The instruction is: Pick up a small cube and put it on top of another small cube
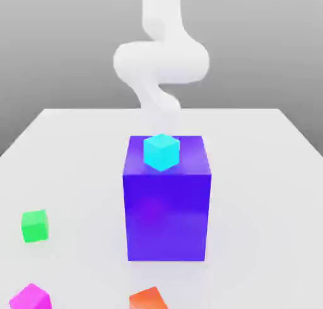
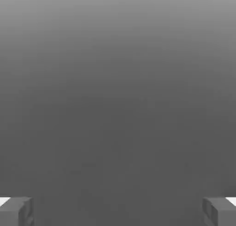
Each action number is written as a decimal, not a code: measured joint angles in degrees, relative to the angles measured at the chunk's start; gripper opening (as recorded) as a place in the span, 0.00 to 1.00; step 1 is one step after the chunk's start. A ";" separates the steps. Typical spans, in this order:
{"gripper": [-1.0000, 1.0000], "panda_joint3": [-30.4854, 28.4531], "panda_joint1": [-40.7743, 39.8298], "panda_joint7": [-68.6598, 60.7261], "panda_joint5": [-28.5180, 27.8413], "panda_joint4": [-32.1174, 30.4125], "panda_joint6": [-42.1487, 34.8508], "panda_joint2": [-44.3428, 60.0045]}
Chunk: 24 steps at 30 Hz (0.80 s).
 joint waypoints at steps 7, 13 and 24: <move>0.50 -3.38 -1.63 0.49 1.19 1.20 3.80 14.86; 0.50 -6.29 -3.08 0.36 2.89 2.22 6.95 27.31; 0.50 -9.37 -8.10 -0.60 7.12 4.10 12.66 50.26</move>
